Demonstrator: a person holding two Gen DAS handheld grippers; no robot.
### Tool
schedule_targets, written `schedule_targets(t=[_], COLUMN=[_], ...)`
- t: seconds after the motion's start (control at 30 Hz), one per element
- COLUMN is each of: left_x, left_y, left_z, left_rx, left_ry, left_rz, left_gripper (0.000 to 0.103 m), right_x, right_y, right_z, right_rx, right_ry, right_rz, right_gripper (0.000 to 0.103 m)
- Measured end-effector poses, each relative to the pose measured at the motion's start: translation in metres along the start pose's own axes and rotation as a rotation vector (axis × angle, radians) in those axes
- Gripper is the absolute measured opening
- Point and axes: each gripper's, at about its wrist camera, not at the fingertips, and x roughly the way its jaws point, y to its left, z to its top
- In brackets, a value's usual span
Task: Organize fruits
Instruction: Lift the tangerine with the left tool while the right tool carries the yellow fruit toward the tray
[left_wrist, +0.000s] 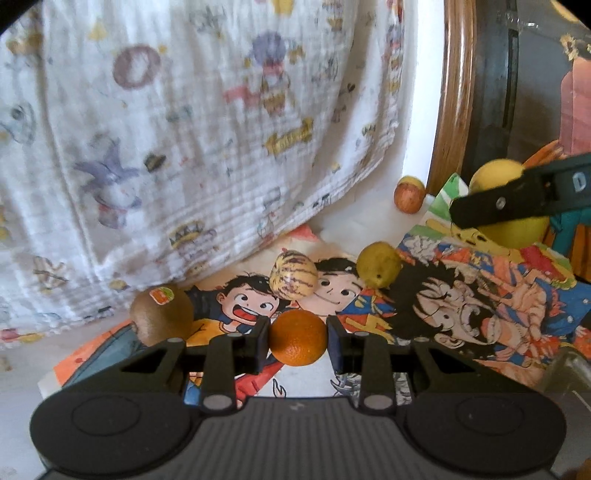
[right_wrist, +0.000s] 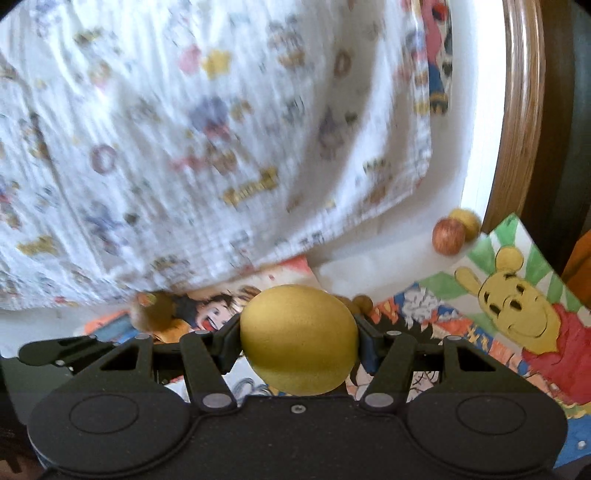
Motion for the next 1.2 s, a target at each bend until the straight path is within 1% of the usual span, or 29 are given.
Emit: schedule_targets(t=[0.2,0.33,0.47,0.63,0.93,1.03,1.2], left_x=[-0.043,-0.072,-0.099,-0.121,-0.147,-0.151,-0.154], left_y=[-0.007,-0.017,-0.03,-0.048,-0.084,-0.097,-0.112], left_z=[-0.005,-0.012,-0.017,-0.029,-0.05,-0.058,-0.067], left_rx=[0.004,0.019,0.04,0.065,0.099,0.121,0.143], left_ry=[-0.05,-0.059,-0.081,-0.082,-0.079,-0.071,-0.059], left_rz=[-0.01,-0.028,-0.052,-0.085,-0.167,-0.196,-0.223], left_gripper=[0.035,0.035,0.035,0.035,0.035,0.035,0.035], right_x=[-0.056,-0.097,-0.132,-0.167,-0.212,-0.221,-0.233], right_y=[0.011,0.018,0.018,0.012,0.008,0.008,0.0], right_z=[0.003,-0.008,-0.031,-0.068,-0.12,-0.134,-0.151], right_rx=[-0.007,-0.014,-0.003,0.038,0.097,0.11,0.147], right_ry=[-0.077,-0.11,-0.112,-0.105,-0.099,-0.098,-0.1], right_rz=[-0.004,-0.016,-0.029,-0.048,-0.085,-0.096,-0.119], right_gripper=[0.063,0.063,0.063,0.063,0.063,0.063,0.063])
